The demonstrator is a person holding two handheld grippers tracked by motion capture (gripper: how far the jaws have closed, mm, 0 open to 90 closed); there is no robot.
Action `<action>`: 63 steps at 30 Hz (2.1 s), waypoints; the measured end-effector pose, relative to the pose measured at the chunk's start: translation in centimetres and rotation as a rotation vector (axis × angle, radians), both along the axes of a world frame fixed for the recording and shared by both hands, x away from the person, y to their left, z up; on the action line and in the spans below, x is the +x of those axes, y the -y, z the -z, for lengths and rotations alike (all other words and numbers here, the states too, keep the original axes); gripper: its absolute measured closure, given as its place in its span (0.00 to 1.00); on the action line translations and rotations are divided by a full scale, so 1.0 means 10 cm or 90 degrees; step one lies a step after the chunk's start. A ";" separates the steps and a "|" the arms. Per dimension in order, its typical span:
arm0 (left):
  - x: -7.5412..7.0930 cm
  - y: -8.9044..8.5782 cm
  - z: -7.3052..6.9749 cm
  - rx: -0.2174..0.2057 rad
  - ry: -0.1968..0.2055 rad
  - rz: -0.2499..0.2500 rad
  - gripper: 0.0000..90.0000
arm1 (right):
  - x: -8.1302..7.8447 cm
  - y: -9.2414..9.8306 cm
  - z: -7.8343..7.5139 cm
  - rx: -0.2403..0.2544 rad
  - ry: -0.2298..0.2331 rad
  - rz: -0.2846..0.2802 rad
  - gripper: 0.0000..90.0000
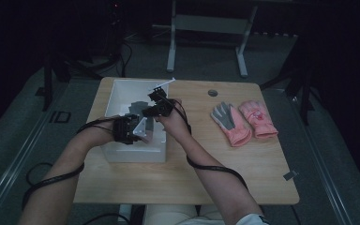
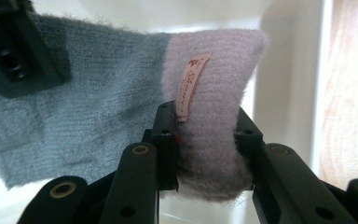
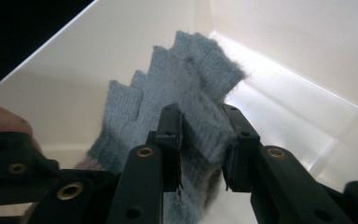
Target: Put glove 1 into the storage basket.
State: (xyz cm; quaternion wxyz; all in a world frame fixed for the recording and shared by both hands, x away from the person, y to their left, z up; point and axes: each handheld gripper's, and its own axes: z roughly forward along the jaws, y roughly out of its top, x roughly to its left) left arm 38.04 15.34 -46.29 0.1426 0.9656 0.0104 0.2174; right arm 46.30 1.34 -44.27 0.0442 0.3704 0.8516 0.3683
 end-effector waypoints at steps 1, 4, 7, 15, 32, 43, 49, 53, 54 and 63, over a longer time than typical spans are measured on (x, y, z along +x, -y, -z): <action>0.01 0.01 0.01 0.002 -0.002 0.000 0.77 | 0.01 -0.01 0.00 -0.003 0.000 0.001 0.77; 0.09 0.06 0.07 0.028 -0.012 -0.008 0.77 | 0.01 0.02 -0.01 0.003 0.007 0.007 0.71; 0.19 0.12 0.16 0.073 -0.044 -0.020 0.76 | 0.04 0.15 -0.08 0.023 0.015 0.033 0.68; 0.25 0.15 0.18 0.067 -0.074 -0.028 0.69 | 0.01 0.44 -0.21 0.055 0.029 0.042 0.64; 0.12 -0.04 -0.13 -0.013 -0.072 -0.127 0.48 | -0.40 1.15 -0.38 0.096 0.069 0.003 0.56; 0.00 0.15 -0.57 -0.152 -0.058 -0.144 0.48 | -0.58 1.66 -0.35 0.101 0.089 0.031 0.57; -0.06 0.37 -0.75 -0.192 -0.051 -0.133 0.50 | -0.62 1.91 -0.28 0.088 0.086 0.052 0.60; -0.10 0.57 -0.81 -0.211 -0.047 -0.133 0.51 | -0.62 2.04 -0.24 0.090 0.089 0.059 0.61; -0.11 0.63 -0.81 -0.213 -0.045 -0.133 0.51 | -0.63 2.07 -0.23 0.088 0.092 0.058 0.61; -0.19 1.07 -0.77 -0.261 -0.071 -0.165 0.55 | -0.67 2.33 -0.14 0.053 0.125 0.051 0.62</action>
